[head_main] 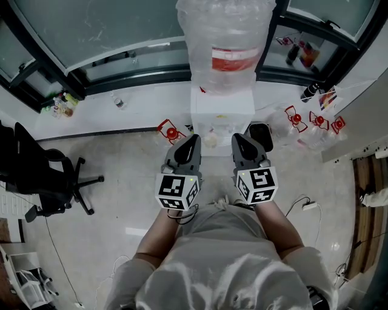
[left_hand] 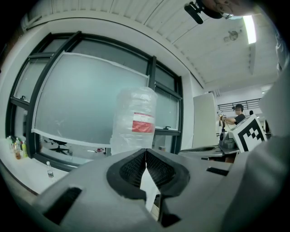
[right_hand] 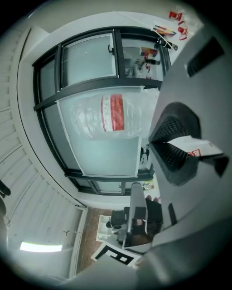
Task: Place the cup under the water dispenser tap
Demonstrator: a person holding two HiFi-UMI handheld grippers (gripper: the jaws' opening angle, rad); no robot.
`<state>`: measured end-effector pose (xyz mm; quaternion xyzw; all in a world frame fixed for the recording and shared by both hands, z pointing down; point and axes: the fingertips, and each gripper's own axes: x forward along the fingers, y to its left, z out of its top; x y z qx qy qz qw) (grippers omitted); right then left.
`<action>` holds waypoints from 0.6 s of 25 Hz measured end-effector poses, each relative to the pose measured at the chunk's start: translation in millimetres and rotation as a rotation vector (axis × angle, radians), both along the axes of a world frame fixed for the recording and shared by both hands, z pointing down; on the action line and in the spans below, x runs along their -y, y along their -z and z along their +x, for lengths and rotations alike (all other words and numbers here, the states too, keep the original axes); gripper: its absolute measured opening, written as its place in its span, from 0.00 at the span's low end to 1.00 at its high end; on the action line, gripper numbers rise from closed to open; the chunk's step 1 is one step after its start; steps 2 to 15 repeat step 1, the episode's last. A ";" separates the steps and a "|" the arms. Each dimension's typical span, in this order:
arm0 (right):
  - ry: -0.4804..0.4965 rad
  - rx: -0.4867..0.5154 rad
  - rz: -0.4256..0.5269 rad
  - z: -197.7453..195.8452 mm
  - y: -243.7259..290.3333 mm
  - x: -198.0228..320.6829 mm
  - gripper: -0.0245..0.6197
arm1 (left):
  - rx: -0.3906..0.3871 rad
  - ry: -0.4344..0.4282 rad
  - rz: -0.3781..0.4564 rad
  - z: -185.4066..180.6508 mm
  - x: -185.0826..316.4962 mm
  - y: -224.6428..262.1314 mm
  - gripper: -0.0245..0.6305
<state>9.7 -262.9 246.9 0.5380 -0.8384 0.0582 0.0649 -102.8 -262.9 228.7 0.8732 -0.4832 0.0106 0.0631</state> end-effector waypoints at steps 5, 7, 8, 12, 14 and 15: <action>0.001 -0.001 -0.001 -0.6 -0.3 0.3 0.08 | 0.000 0.000 -0.001 -0.5 0.4 -0.4 0.07; 0.001 -0.001 -0.001 -0.6 -0.3 0.3 0.08 | 0.000 0.000 -0.001 -0.5 0.4 -0.4 0.07; 0.001 -0.001 -0.001 -0.6 -0.3 0.3 0.08 | 0.000 0.000 -0.001 -0.5 0.4 -0.4 0.07; 0.001 -0.001 -0.001 -0.6 -0.3 0.3 0.08 | 0.000 0.000 -0.001 -0.5 0.4 -0.4 0.07; 0.001 -0.001 -0.001 -0.6 -0.3 0.3 0.08 | 0.000 0.000 -0.001 -0.5 0.4 -0.4 0.07; 0.001 -0.001 -0.001 -0.6 -0.3 0.3 0.08 | 0.000 0.000 -0.001 -0.5 0.4 -0.4 0.07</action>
